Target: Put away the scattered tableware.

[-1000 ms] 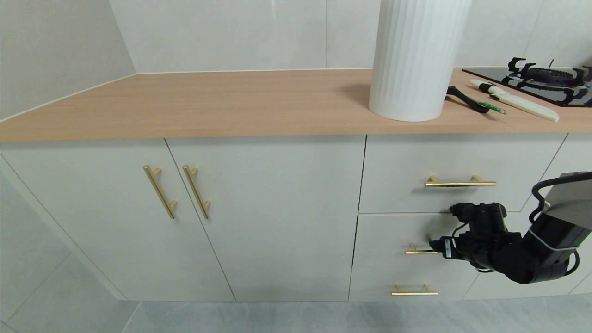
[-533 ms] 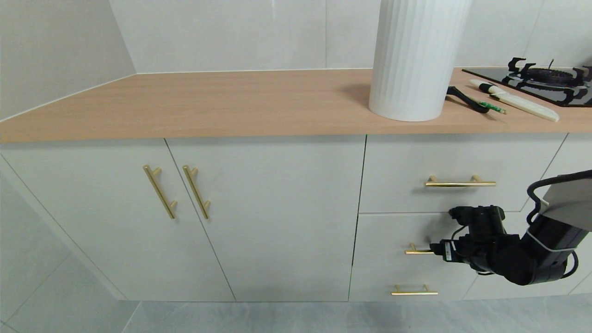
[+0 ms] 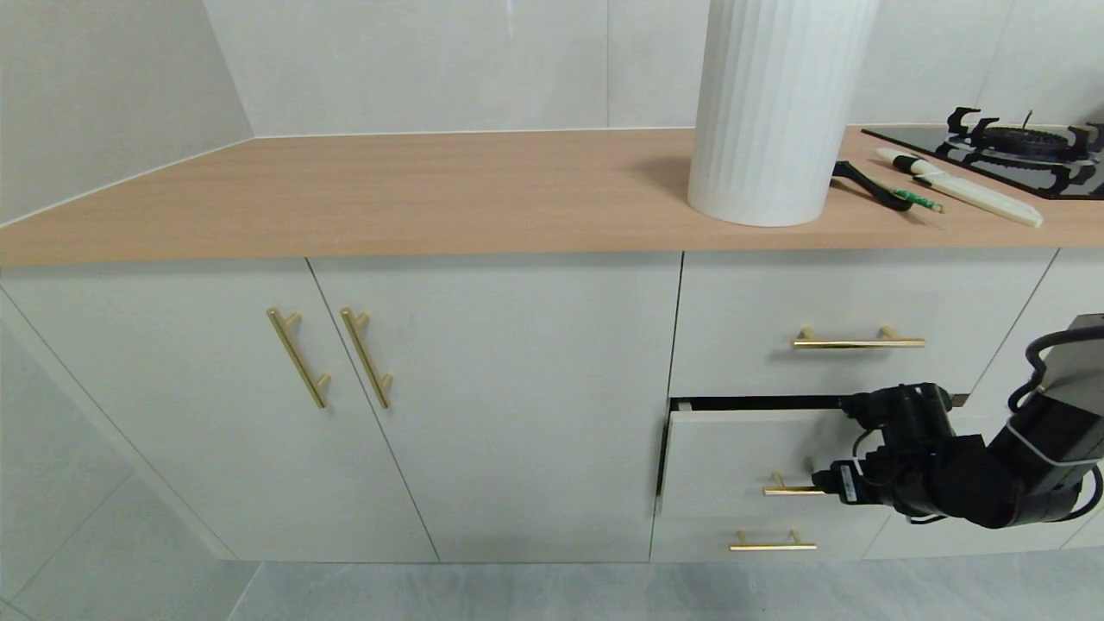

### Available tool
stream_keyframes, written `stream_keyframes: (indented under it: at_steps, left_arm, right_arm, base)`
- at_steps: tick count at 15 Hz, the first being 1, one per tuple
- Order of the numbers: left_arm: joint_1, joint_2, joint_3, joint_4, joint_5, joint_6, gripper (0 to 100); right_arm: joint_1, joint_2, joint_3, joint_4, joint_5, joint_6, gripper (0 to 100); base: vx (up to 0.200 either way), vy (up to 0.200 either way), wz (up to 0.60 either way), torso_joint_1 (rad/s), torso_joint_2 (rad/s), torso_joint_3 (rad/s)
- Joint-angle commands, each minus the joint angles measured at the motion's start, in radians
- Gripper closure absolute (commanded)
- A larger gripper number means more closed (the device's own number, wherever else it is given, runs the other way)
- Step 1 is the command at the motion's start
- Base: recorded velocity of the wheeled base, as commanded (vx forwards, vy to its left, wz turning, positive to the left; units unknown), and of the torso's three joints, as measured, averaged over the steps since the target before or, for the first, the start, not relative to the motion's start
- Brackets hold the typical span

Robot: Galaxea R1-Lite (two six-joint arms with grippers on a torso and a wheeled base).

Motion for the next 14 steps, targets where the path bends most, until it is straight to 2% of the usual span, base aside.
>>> stream_keyframes:
  at_steps: [1,4,6,8,10,11,12,14]
  left_arm:
    - [-0.001,0.000,0.000,0.000,0.001,0.000,0]
    - [0.001,0.000,0.000,0.000,0.001,0.000,0]
    - [0.001,0.000,0.000,0.000,0.001,0.000,0]
    - [0.001,0.000,0.000,0.000,0.001,0.000,0]
    - [0.001,0.000,0.000,0.000,0.001,0.000,0]
    - [-0.001,0.000,0.000,0.000,0.001,0.000,0]
    - [0.001,0.000,0.000,0.000,0.001,0.000,0]
    - [0.001,0.000,0.000,0.000,0.001,0.000,0]
  right_arm:
    - [0.003,-0.178,0.023,0.172,0.055,-0.047,0]
    - [0.008,-0.448,0.008,0.480,0.136,-0.102,0]
    - [0.009,-0.582,-0.038,0.599,0.164,-0.097,0]
    - [0.009,-0.615,-0.052,0.591,0.169,-0.087,0]
    - [0.018,-0.578,-0.063,0.494,0.169,-0.005,0]
    - [0.018,-0.577,-0.061,0.488,0.169,-0.004,0]
    - [0.028,-0.512,-0.038,0.378,0.162,0.021,0]
    - [0.038,-0.445,-0.008,0.284,0.159,0.019,0]
  base:
    - [0.000,0.000,0.00,0.000,0.00,0.000]
    - [0.000,0.000,0.00,0.000,0.00,0.000]
    - [0.000,0.000,0.00,0.000,0.00,0.000]
    - [0.000,0.000,0.00,0.000,0.00,0.000]
    - [0.000,0.000,0.00,0.000,0.00,0.000]
    - [0.000,0.000,0.00,0.000,0.00,0.000]
    - [0.000,0.000,0.00,0.000,0.00,0.000]
    - [0.000,0.000,0.00,0.000,0.00,0.000]
